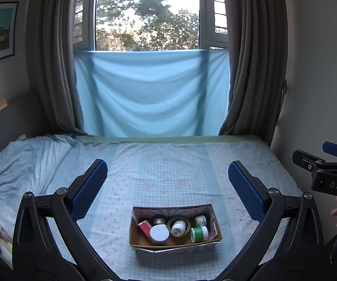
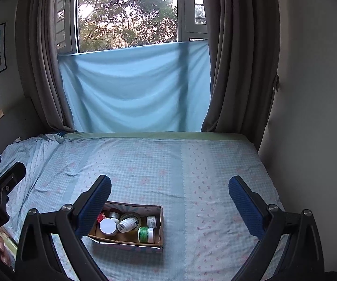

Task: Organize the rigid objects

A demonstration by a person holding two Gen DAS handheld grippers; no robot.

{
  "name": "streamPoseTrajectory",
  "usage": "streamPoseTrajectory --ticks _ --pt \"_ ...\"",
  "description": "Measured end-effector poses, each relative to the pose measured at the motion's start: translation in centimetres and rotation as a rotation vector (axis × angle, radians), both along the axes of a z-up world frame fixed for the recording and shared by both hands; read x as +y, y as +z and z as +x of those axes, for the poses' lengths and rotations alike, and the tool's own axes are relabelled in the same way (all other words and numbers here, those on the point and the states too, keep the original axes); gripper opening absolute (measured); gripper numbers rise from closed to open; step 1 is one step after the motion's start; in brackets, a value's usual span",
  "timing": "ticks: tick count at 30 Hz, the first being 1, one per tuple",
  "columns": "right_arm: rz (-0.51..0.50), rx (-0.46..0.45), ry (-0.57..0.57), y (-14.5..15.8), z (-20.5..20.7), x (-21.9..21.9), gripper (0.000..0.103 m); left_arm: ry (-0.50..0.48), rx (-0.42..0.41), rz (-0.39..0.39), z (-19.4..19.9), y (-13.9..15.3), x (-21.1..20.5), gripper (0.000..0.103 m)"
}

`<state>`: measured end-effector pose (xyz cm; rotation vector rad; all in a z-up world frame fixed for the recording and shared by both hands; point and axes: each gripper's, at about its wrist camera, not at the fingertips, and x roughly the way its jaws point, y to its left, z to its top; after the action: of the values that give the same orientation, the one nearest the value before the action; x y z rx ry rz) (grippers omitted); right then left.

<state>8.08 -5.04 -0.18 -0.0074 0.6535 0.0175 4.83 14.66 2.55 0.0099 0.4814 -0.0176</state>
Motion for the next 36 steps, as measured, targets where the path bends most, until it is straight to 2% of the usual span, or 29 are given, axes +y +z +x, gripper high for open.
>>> streamPoseTrajectory --ticks 26,36 --pt "-0.001 -0.003 0.002 0.0 0.0 0.0 0.100 0.001 -0.030 0.022 -0.8 0.2 -0.1 0.103" --pt "-0.006 -0.010 0.002 0.1 -0.2 0.1 0.100 0.043 -0.064 0.035 -1.6 0.6 0.3 0.103"
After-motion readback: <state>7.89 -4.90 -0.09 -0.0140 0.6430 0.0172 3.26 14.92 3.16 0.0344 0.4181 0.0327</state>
